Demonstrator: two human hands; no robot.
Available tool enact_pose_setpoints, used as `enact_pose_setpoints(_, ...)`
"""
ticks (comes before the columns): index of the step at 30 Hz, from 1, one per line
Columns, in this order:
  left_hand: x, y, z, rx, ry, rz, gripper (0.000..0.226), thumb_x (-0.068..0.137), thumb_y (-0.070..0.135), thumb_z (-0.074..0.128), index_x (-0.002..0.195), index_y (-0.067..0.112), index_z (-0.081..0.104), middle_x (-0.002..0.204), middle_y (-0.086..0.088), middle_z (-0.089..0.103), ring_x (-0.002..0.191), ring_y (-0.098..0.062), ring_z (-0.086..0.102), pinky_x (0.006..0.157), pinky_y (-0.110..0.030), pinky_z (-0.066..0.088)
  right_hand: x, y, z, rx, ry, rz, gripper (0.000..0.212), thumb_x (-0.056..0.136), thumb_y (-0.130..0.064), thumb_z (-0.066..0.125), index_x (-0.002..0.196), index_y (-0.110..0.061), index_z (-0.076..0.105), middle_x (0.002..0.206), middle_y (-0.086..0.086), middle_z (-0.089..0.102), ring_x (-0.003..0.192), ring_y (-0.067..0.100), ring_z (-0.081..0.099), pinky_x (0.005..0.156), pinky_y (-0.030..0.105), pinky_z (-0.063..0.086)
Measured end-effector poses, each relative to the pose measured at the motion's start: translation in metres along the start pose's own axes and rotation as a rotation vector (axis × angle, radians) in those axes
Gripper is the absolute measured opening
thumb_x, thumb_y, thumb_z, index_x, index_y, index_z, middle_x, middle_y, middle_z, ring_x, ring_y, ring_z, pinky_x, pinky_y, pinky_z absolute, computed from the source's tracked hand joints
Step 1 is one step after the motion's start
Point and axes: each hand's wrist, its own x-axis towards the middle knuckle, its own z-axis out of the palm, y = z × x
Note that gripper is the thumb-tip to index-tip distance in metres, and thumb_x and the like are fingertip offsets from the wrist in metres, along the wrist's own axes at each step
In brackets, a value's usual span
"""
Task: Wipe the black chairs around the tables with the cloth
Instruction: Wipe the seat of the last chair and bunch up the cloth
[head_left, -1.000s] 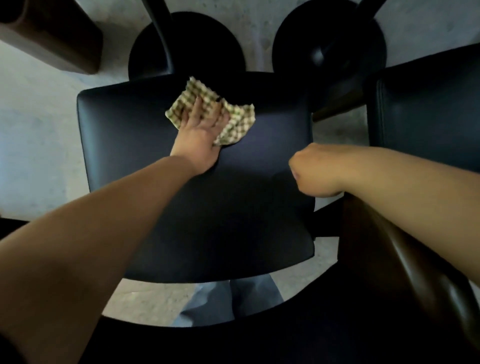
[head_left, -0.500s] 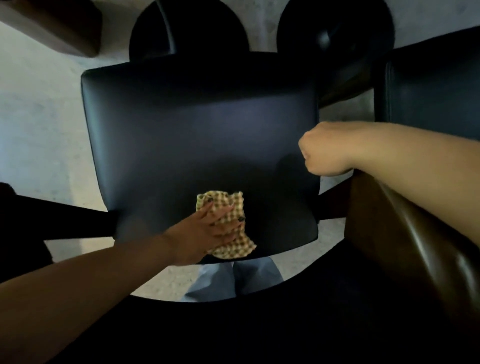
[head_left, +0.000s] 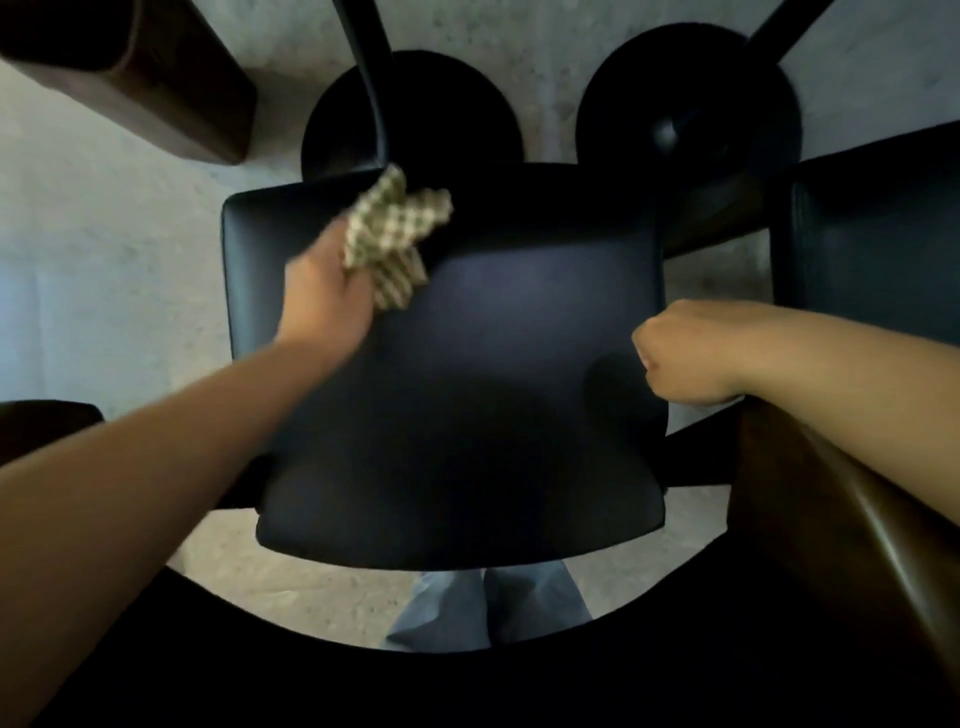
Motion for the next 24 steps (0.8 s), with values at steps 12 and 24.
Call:
enact_pose_setpoints(12,0.037,-0.025,0.066,0.716,-0.414,0.241,0.064,0.095,0.017,0.046,0.154,0.029,0.022,0.163,-0.009,0.006,0.144,-0.05,-0.004,0.113,-0.067,0.006,0.0,0.002,-0.002,0.026,-0.029,-0.024,0.017,0.088,-0.014,0.046,0.086,-0.011,0.063,0.087,0.01,0.064,0.08,0.025,0.062,0.06,0.03,0.044)
enact_pose_setpoints(24,-0.139,-0.062,0.063,0.9,-1.022,0.54,0.07,0.097,0.021,0.039,0.154,0.038,0.003,0.163,-0.001,-0.014,0.141,-0.049,-0.024,0.114,-0.065,0.003,0.002,0.003,0.001,0.019,0.002,-0.035,0.016,0.088,-0.012,0.045,0.084,-0.009,0.06,0.078,0.007,0.055,0.066,0.02,0.051,0.052,0.027,0.037)
